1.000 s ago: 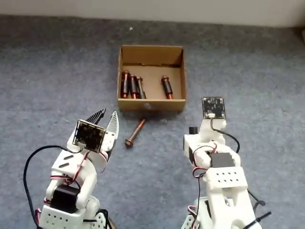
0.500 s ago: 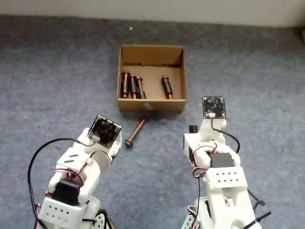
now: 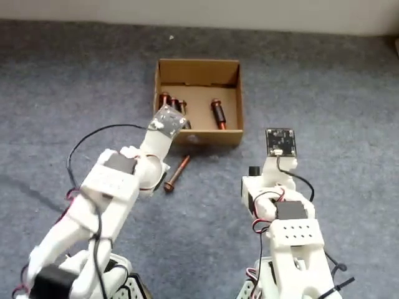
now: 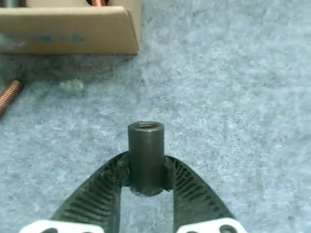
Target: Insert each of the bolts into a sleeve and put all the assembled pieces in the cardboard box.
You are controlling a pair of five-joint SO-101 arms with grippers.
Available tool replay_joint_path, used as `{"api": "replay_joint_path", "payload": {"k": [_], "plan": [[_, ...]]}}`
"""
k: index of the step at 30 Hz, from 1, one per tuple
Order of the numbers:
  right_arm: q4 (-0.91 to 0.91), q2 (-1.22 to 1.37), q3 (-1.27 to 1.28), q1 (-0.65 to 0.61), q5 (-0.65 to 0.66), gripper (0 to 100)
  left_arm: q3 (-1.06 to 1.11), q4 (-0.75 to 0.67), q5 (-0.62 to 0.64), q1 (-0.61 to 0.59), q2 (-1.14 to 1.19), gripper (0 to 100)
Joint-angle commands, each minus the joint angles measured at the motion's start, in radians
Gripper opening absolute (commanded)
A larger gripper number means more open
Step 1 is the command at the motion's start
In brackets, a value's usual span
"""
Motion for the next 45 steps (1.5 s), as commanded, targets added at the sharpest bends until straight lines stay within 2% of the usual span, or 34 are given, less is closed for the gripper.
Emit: {"api": "replay_joint_path", "payload": {"k": [1,5,9,13,17,22,27,34,37,40,45], "plan": [[-0.021,-0.021,-0.01,0.018,0.002,0.9,-0.157,0.009,-0.005,0.018,0.156,5],[-0.021,-0.021,-0.01,0.018,0.002,0.9,-0.219,0.075,-0.003,0.051,0.148,8],[-0.021,-0.021,-0.01,0.018,0.002,0.9,-0.226,0.144,0.015,0.173,0.142,12],[-0.021,-0.021,-0.01,0.018,0.002,0.9,-0.211,0.143,0.031,0.286,0.148,13],[-0.021,-0.021,-0.01,0.018,0.002,0.9,-0.159,0.11,0.031,0.302,0.156,13],[-0.021,-0.021,-0.008,0.018,0.002,0.9,-0.13,0.028,0.026,0.257,0.303,13],[-0.021,-0.021,-0.007,0.018,0.002,0.9,-0.274,0.11,0.023,0.168,0.455,12],[-0.021,-0.021,-0.005,0.015,0.002,0.9,-0.467,0.121,-0.037,-0.162,0.487,12],[-0.021,-0.021,-0.005,0.013,0.002,0.9,-0.553,0.127,-0.034,-0.259,0.446,12],[-0.021,-0.021,-0.005,0.013,0.002,0.9,-0.57,0.163,-0.028,-0.259,0.386,12],[-0.021,-0.021,-0.007,0.013,0.002,0.9,-0.57,0.226,0.167,-0.177,0.337,13]]}}
